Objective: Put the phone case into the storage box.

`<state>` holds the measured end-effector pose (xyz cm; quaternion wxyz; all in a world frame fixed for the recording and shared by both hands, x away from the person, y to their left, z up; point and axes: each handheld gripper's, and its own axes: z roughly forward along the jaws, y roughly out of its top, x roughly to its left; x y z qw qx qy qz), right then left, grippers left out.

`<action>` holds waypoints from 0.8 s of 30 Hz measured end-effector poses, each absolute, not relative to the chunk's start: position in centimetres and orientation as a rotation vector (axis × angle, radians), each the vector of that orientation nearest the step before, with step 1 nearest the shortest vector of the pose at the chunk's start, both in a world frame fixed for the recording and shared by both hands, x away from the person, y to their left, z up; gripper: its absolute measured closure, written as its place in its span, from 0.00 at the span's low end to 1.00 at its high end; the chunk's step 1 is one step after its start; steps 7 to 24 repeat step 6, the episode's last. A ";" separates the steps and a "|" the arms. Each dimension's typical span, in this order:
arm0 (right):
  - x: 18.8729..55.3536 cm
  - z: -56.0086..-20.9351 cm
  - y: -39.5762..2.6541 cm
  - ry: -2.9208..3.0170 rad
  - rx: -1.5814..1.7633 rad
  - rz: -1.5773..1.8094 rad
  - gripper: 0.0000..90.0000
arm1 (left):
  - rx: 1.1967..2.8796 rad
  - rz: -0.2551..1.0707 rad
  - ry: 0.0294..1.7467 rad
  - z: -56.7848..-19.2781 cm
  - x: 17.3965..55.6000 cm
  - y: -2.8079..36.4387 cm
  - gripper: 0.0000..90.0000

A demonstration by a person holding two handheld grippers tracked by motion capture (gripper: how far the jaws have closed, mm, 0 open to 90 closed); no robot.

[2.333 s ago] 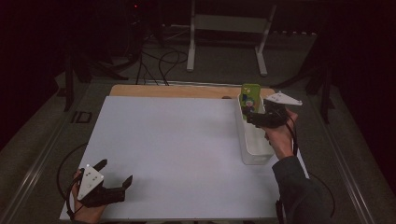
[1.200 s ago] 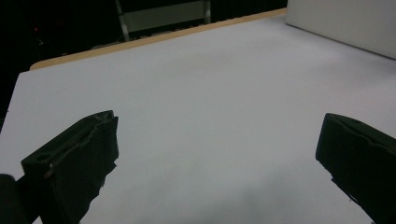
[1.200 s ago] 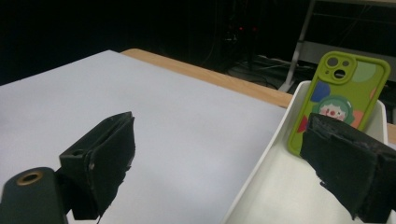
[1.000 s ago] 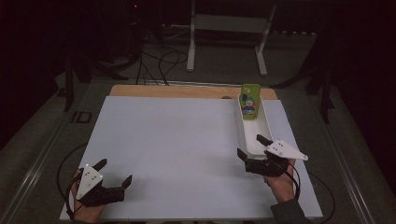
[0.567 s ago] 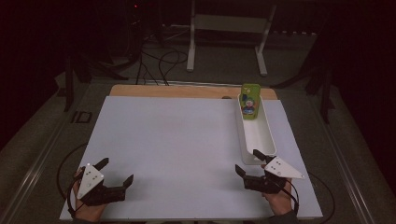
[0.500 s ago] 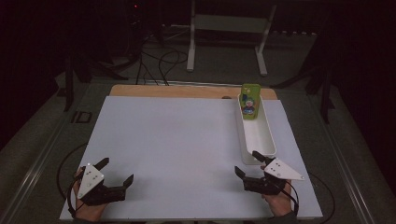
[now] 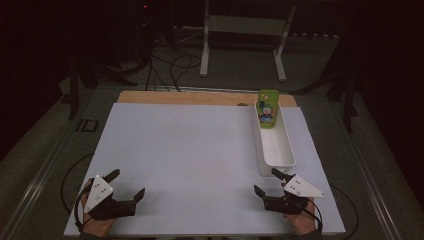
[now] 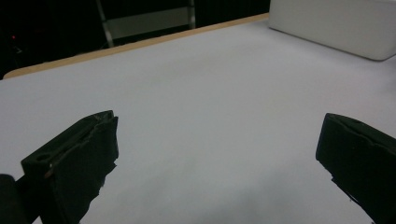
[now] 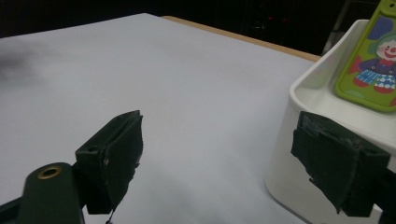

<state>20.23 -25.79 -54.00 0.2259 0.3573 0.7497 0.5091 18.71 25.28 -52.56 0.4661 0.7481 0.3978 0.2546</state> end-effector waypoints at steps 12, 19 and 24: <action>20.4 -54.4 -26.1 2.078 0.987 1.400 0.18 | 1.860 0.617 0.969 -52.7 18.9 24.7 0.00; 20.4 -54.4 -26.1 2.078 0.987 1.400 0.18 | 1.860 0.617 0.969 -52.7 18.9 24.7 0.00; 20.4 -54.4 -26.1 2.078 0.987 1.400 0.18 | 1.860 0.617 0.969 -52.7 18.9 24.7 0.00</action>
